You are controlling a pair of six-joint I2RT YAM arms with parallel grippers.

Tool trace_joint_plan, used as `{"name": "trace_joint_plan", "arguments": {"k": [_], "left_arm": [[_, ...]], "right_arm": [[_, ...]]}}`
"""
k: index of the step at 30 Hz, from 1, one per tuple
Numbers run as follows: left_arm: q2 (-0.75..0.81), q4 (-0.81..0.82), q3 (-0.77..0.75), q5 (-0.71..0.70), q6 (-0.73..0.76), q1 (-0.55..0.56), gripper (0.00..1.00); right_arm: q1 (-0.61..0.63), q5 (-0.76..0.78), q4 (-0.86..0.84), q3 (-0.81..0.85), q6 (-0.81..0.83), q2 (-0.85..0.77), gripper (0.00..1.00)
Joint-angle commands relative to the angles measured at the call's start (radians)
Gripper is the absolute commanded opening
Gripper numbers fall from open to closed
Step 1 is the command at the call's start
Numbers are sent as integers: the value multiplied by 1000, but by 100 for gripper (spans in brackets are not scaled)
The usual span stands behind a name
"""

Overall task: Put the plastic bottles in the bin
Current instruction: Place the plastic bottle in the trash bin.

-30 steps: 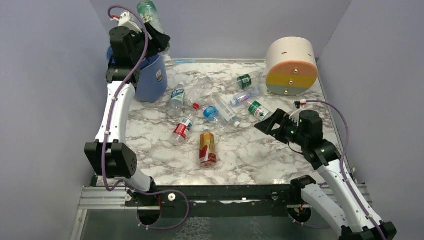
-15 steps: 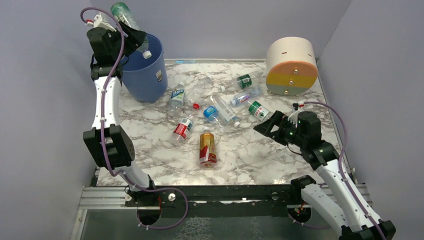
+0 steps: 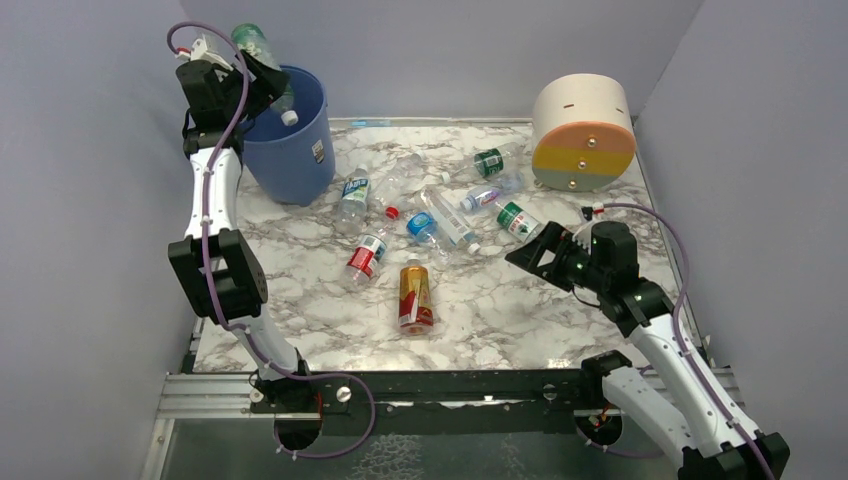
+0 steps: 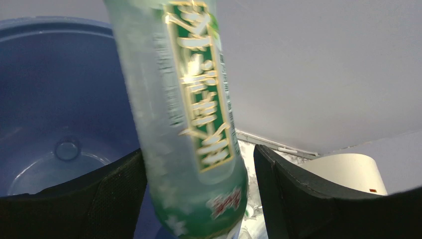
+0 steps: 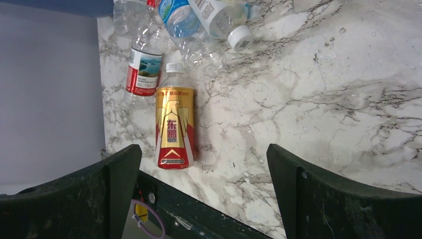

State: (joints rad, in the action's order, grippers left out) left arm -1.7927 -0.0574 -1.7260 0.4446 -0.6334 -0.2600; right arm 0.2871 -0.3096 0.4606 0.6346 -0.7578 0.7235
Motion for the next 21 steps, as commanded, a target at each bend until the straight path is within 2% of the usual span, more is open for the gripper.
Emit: {"name": "trace_joint_plan", "arguments": {"k": [1, 5, 12, 21], "left_arm": [[-4, -24, -47, -10, 47, -5, 82], [-3, -53, -63, -22, 66, -7, 89], [35, -92, -72, -36, 71, -5, 90], [241, -104, 72, 69, 38, 20, 90]], "right_arm": [[3, -28, -42, -4, 15, 15, 100], [3, -29, -44, 5, 23, 27, 100], [3, -16, -56, 4, 31, 34, 100], [3, 44, -95, 6, 53, 97, 100]]}}
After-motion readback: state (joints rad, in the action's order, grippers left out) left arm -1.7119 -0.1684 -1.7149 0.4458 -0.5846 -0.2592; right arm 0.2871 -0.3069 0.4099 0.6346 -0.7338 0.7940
